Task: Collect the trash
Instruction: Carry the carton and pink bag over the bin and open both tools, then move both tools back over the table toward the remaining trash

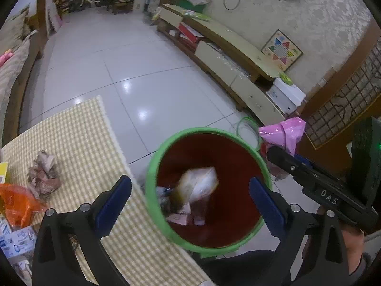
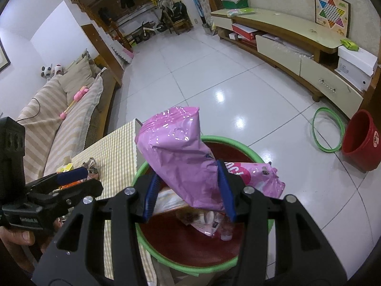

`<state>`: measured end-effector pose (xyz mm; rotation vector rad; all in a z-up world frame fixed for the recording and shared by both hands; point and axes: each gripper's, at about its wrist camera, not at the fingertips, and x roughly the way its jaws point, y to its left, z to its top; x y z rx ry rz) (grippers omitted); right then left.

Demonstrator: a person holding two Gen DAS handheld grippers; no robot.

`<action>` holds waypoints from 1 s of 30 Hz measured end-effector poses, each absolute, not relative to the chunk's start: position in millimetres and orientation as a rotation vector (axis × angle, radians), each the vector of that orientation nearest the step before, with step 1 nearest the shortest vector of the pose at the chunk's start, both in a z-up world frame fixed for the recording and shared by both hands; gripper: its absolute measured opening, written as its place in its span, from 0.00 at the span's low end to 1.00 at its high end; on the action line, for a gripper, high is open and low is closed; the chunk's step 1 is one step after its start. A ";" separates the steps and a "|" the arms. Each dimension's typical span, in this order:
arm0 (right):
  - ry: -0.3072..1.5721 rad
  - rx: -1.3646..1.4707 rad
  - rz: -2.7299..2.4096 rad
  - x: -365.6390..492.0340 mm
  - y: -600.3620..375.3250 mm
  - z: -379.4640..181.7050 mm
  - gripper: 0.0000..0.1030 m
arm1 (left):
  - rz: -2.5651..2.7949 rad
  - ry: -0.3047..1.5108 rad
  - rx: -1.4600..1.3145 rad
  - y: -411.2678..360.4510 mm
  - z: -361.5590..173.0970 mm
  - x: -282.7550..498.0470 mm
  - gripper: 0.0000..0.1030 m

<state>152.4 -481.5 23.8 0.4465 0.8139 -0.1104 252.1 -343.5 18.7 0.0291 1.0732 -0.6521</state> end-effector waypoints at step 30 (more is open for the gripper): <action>0.829 0.298 -0.010 154.8 -357.4 44.6 0.95 | -0.435 0.994 -0.083 -154.7 57.7 224.1 0.92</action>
